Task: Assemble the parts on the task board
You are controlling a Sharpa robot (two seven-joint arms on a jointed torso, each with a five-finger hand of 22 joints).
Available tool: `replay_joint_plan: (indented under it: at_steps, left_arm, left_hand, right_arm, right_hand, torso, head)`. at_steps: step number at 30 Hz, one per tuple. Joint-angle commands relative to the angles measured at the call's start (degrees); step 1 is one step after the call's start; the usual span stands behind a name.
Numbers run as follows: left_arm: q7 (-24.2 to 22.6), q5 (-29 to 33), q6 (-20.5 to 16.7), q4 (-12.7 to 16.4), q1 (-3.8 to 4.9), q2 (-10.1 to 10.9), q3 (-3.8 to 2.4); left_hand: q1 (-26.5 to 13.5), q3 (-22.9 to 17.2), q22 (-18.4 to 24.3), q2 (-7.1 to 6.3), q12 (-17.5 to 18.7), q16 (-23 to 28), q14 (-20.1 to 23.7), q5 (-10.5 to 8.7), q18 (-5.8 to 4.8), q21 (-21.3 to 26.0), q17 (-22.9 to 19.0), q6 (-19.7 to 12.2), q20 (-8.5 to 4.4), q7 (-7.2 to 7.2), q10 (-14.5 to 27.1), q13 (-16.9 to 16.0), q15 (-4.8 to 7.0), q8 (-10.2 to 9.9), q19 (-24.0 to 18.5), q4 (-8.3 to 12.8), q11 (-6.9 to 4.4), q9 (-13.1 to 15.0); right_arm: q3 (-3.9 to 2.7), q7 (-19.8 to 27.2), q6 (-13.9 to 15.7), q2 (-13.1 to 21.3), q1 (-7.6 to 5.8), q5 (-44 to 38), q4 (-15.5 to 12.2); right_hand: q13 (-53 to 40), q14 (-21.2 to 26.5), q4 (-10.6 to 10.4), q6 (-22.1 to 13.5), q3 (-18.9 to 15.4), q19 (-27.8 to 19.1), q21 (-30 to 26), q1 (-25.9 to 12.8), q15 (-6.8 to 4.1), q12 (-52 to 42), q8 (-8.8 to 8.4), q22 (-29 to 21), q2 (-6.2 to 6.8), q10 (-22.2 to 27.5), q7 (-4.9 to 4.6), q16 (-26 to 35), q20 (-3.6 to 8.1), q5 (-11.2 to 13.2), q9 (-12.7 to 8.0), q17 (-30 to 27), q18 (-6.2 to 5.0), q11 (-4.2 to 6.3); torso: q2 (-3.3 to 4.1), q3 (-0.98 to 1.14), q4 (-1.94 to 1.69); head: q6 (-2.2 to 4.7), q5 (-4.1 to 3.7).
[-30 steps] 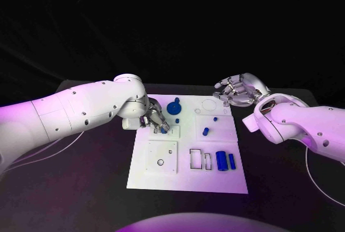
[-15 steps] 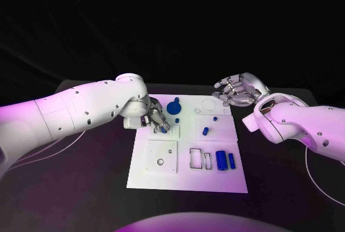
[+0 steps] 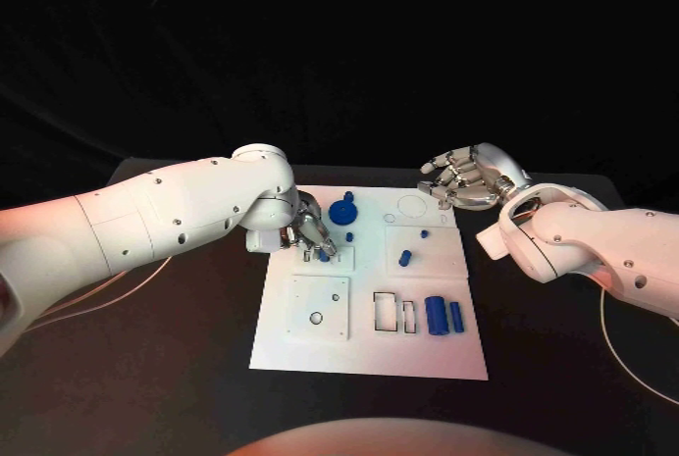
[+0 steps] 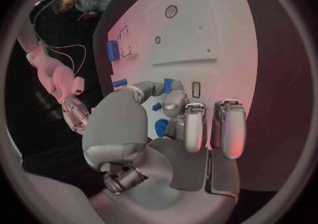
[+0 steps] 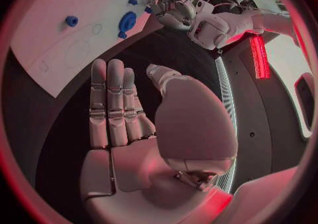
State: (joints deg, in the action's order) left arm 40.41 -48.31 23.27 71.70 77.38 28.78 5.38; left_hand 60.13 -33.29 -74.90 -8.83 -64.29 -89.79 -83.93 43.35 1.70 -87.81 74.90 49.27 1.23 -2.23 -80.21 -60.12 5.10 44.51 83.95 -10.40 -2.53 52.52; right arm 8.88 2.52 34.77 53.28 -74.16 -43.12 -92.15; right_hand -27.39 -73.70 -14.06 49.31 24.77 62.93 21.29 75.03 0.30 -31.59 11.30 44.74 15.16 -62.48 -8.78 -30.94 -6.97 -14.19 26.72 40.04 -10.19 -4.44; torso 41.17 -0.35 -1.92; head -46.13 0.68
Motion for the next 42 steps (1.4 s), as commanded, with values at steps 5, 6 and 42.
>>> replay_joint_plan:
  at_steps: [5,6,42]
  left_arm:
    - [-0.1,-0.3,0.2,-0.4,-0.21,-0.5,0.18]
    - [-0.1,-0.3,0.1,-0.4,-0.21,-0.5,0.18]
    - [-0.2,-0.4,-0.7,-0.4,-0.21,-0.1,-0.23]
  left_hand:
    - [-1.0,-12.3,-12.5,1.25,0.5,-0.2,-6.1,-2.78,-0.76,0.1,15.1,-0.9,-0.20,0.37,-0.1,0.3,0.32,-1.1,3.7,12.5,0.17,0.2]
    - [-1.1,-12.3,-12.5,1.32,0.5,-0.2,-6.1,-3.02,-0.76,0.2,15.1,-0.9,-0.19,0.37,-0.1,0.3,0.31,-1.2,3.7,12.4,0.18,0.2]
    - [-3.9,-7.7,-12.0,0.69,0.9,-0.2,-6.1,-6.40,-0.59,0.8,15.1,-2.0,-0.04,0.44,0.7,0.5,0.25,-4.2,3.3,10.1,0.14,0.1]
  right_arm:
    - [0.00,0.3,-0.8,0.0,0.04,-0.8,-0.1]
    - [0.00,0.3,-0.8,0.0,0.04,-0.8,-0.1]
    - [0.00,0.2,-1.3,0.0,0.06,-1.4,-0.1]
  right_hand:
    - [0.0,-0.3,0.1,0.2,0.2,0.3,-0.2,-0.4,0.25,0.3,0.36,-0.1,0.04,0.1,-0.04,0.2,0.09,-0.3,0.1,0.1,-0.20,0.14]
    - [0.0,-0.3,0.1,0.2,0.2,0.3,-0.2,-0.4,0.25,0.3,0.36,-0.1,0.04,0.1,-0.04,0.2,0.09,-0.3,0.1,0.1,-0.20,0.14]
    - [0.3,-0.2,0.2,0.1,0.2,0.3,-0.4,-0.4,0.31,0.5,0.29,-0.3,0.13,0.2,-0.11,0.5,0.05,-0.3,0.0,0.2,-0.19,0.07]
  torso:
    - [0.00,-0.01,-0.01]
    - [0.01,-0.03,0.00]
    - [0.03,-0.05,-0.06]
  head:
    - [0.10,-0.08]
    - [0.11,-0.08]
    - [0.09,-0.25]
